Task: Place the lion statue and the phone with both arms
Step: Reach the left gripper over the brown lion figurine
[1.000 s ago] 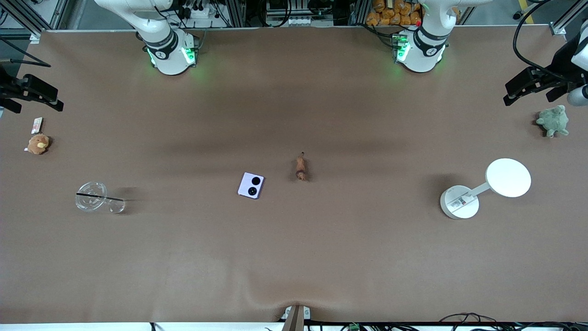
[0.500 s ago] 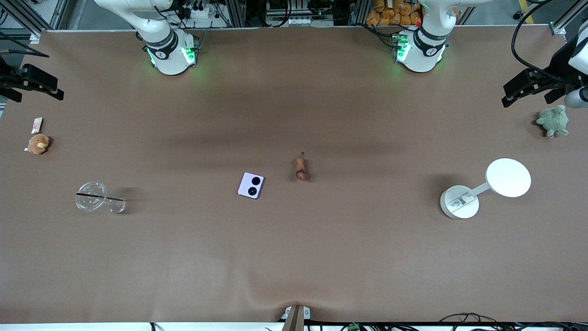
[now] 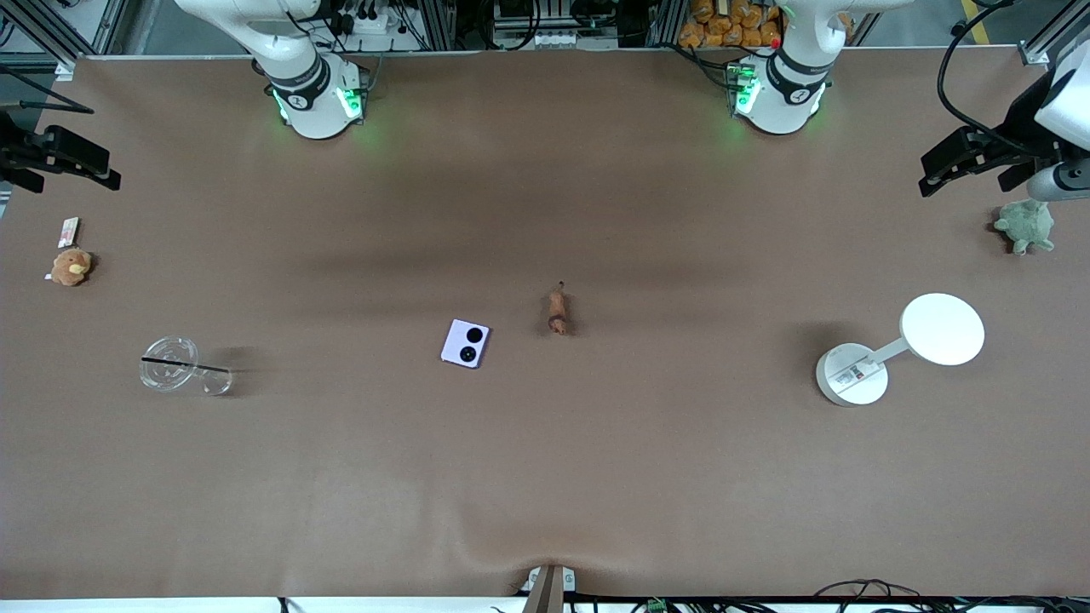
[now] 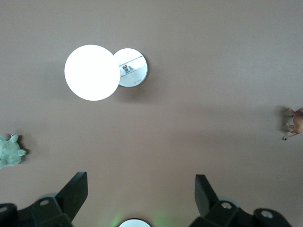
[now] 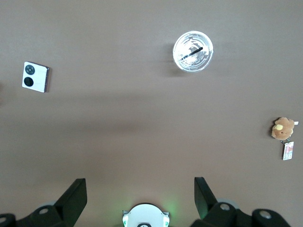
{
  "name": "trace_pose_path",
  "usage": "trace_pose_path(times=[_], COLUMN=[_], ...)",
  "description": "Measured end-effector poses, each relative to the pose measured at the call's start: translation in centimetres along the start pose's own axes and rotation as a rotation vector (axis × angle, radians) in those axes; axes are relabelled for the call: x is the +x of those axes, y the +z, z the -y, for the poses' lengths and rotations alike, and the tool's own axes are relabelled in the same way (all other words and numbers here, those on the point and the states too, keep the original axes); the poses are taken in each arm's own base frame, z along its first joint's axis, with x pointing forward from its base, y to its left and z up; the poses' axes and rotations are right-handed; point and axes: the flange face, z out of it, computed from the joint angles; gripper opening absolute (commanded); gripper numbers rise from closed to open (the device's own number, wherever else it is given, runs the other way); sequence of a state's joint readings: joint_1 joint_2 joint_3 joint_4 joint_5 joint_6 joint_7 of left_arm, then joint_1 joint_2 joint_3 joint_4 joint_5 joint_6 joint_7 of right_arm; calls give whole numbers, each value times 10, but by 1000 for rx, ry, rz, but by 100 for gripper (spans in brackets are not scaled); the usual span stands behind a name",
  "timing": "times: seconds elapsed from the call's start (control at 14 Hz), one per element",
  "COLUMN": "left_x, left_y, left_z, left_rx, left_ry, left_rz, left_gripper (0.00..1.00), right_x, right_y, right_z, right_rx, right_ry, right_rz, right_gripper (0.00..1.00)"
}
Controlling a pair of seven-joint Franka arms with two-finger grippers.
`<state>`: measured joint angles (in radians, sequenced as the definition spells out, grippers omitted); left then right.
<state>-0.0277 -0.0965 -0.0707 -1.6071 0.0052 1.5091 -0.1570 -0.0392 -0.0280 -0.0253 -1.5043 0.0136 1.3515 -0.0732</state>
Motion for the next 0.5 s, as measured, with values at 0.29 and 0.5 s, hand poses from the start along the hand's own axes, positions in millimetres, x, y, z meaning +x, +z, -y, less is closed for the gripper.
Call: trace_pose_path(times=[0.29, 0.5], left_x=[-1, 2], left_y=[4, 21], left_z=[-17, -52], left_rx=[4, 10], left_ry=[30, 40], left_rz=[11, 39], left_gripper=[100, 100], right_x=[2, 2], right_y=[2, 3], right_z=[-10, -13], right_rx=[3, 4], right_ry=[20, 26], right_rz=[-2, 1], right_gripper=[100, 100])
